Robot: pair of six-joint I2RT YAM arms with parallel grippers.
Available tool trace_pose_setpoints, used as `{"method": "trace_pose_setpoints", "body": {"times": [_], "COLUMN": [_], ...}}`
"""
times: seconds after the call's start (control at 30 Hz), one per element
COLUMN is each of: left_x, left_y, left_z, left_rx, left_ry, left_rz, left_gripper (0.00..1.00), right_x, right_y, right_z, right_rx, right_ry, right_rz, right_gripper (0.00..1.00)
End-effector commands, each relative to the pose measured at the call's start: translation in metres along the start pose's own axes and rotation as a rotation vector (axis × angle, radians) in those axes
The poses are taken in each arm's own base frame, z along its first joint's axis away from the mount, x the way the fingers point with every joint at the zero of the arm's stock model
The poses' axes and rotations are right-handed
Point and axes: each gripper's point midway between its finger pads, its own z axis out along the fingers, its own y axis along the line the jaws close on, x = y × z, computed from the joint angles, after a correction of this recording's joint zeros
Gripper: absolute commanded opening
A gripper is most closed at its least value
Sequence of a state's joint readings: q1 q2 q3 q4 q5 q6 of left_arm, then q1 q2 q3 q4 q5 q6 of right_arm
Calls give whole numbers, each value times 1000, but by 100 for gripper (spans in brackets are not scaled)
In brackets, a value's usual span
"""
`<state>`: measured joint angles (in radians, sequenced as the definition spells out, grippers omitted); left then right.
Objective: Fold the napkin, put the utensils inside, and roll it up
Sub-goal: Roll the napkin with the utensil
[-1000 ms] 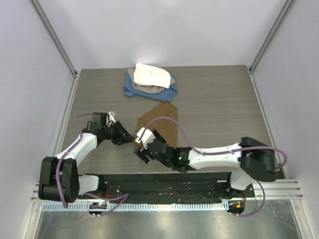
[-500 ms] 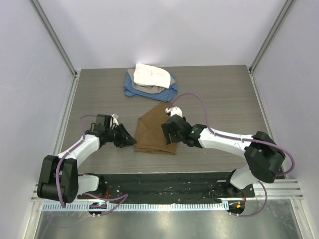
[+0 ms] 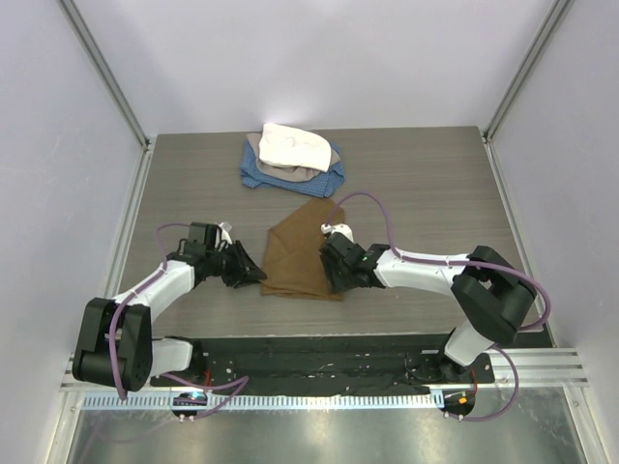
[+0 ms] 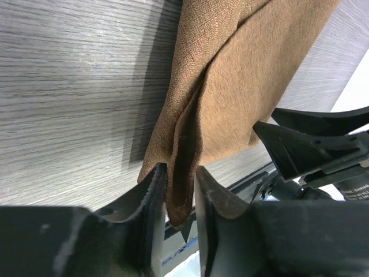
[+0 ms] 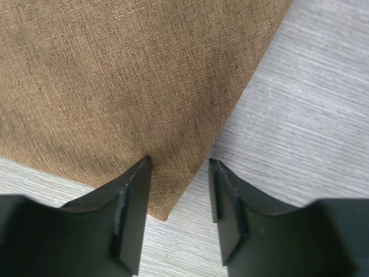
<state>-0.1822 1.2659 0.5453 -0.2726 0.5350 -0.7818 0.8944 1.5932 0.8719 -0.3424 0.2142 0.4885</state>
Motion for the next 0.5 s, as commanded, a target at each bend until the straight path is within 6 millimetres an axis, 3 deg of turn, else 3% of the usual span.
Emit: {"method": "trace_pose_setpoints", "body": {"times": [0.0, 0.03, 0.13, 0.47], "left_x": [-6, -7, -7, -9], "left_y": [-6, -7, -6, 9], "left_z": [0, 0, -2, -8], "left_rx": [23, 25, 11, -59], "left_ry": [-24, -24, -25, -85], "left_rz": [32, 34, 47, 53], "left_gripper": [31, 32, 39, 61], "right_x": [7, 7, 8, 20], "right_y": [-6, -6, -7, -15], "right_z": [1, 0, 0, 6], "right_rx": [22, 24, 24, 38], "right_ry": [28, 27, 32, 72], "right_rz": [20, 23, 25, 26], "right_gripper": [47, 40, 34, 26]}}
